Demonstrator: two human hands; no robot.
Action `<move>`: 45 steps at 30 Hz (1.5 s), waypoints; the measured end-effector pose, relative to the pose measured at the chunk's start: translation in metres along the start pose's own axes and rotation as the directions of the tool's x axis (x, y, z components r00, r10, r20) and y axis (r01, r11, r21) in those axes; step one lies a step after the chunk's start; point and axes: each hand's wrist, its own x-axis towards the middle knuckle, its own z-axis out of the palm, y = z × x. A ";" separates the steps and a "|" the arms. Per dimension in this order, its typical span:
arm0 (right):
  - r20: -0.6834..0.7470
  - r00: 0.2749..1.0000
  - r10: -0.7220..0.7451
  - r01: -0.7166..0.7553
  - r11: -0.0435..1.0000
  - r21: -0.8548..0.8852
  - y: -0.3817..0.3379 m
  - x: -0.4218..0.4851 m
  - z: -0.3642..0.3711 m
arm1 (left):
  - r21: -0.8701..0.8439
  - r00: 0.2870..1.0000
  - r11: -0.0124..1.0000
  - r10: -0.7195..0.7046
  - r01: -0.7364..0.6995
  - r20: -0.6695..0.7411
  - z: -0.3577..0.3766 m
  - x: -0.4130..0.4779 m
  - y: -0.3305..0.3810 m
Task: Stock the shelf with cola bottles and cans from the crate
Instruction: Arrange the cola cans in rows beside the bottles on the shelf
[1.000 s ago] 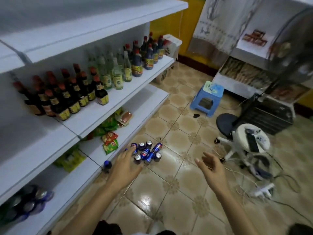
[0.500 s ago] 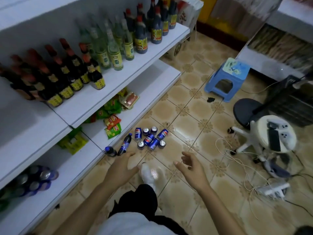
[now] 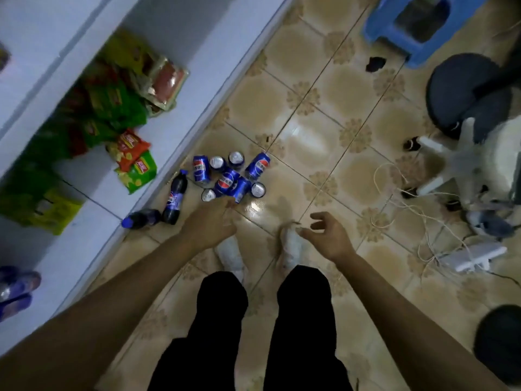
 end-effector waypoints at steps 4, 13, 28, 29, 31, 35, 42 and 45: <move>0.065 0.976 0.206 -0.216 0.922 0.321 0.019 0.114 0.043 | -0.180 0.996 0.981 -0.076 0.067 -0.044 0.050 0.098 -0.034; 0.179 0.910 -0.374 0.404 0.701 -0.588 0.064 0.325 0.175 | -0.951 0.897 0.009 -0.336 0.309 0.288 0.204 0.282 -0.116; 0.395 0.902 -0.172 0.361 0.803 -0.474 -0.018 0.270 0.110 | -0.684 0.974 0.699 -0.208 0.210 0.087 0.177 0.195 -0.098; 0.431 0.885 -0.177 0.385 0.800 -0.460 -0.031 0.240 0.091 | -0.511 0.984 0.843 -0.173 0.165 0.033 0.168 0.175 -0.088; 0.502 0.837 -0.217 0.473 0.749 -0.464 -0.061 0.174 0.056 | -0.262 0.996 0.964 -0.068 0.049 -0.063 0.145 0.131 -0.054; 0.585 0.764 -0.273 0.538 0.769 -0.344 -0.128 0.034 -0.013 | -0.434 0.957 0.899 -0.072 -0.061 -0.282 0.085 0.033 0.026; 0.475 0.796 -0.375 0.415 0.910 0.023 -0.188 -0.114 -0.085 | -0.625 0.926 0.771 -0.141 -0.119 -0.351 -0.016 -0.105 0.095; 0.447 0.796 -0.408 0.396 0.910 0.125 -0.193 -0.146 -0.099 | -0.801 0.935 0.554 -0.104 -0.228 -0.338 -0.040 -0.164 0.116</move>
